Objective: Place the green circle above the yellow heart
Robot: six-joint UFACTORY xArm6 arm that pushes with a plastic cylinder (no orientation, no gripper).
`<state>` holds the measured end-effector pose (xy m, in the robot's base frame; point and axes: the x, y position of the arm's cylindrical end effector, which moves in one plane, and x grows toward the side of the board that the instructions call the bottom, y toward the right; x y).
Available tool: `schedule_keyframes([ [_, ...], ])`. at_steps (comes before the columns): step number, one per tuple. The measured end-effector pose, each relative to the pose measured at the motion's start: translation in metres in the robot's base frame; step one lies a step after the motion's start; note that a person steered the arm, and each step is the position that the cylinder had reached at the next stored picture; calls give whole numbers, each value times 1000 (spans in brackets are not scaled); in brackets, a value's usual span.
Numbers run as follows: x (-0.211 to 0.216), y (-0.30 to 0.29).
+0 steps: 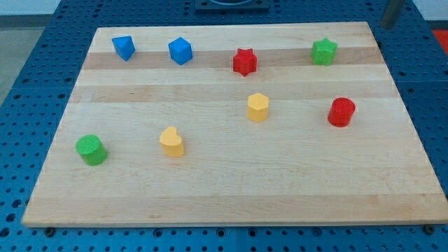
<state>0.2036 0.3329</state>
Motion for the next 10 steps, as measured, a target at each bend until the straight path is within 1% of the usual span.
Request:
schedule_keyframes([
  [1,23,-12],
  [4,170,-65],
  [5,232,-69],
  [6,297,-94],
  [7,349,-152],
  [8,390,-229],
  [9,405,-306],
  [10,405,-382],
])
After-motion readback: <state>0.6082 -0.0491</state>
